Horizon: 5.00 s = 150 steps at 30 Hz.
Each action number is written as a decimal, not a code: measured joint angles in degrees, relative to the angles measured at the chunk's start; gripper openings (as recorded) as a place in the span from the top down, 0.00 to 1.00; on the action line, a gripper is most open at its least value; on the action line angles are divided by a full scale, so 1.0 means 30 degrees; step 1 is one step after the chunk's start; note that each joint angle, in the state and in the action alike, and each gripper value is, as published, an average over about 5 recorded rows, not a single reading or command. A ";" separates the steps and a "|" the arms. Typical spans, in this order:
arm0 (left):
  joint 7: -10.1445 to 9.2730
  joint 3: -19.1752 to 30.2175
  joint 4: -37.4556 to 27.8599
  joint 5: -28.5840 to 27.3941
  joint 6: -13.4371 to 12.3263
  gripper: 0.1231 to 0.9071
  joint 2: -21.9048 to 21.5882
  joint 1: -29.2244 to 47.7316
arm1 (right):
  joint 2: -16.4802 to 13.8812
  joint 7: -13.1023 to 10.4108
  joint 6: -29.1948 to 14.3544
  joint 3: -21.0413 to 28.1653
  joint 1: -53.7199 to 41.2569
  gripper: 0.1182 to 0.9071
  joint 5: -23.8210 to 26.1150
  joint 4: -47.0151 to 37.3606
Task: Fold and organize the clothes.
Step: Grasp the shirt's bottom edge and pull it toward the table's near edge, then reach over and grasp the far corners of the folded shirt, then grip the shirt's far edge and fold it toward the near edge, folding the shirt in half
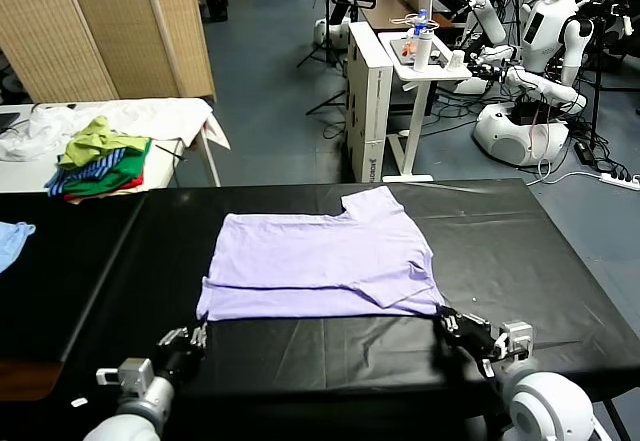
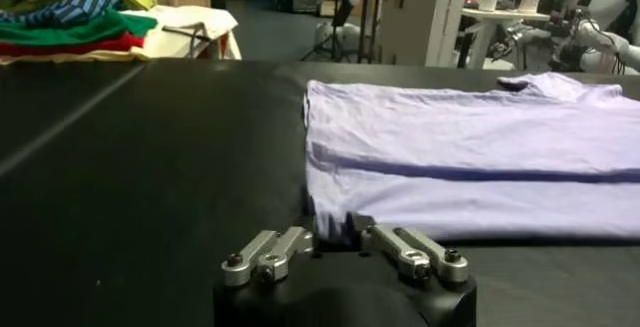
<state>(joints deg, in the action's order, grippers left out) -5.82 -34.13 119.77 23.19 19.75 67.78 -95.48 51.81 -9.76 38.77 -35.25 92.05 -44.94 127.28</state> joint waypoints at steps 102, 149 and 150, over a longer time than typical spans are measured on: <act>-0.1516 0.5144 -0.9308 0.9249 0.4923 0.26 -0.5073 1.3879 | 0.3645 -0.1044 0.1139 1.1737 -1.9310 0.28 -0.0024 -1.4552; -0.1502 0.2310 -0.4107 1.0281 0.5233 0.96 -0.7078 0.9982 | 0.0905 -0.0537 0.0371 0.8376 -1.4592 0.97 -0.1269 -0.7329; -0.1564 0.2096 -0.3702 1.0359 0.5285 0.96 -0.7173 0.9670 | 0.0728 -0.0592 0.0525 0.8196 -1.4273 0.97 -0.1290 -0.6873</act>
<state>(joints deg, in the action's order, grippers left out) -10.51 -27.85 108.67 54.27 35.60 46.26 -66.47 53.99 -11.53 40.34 -10.67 49.23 -48.81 106.66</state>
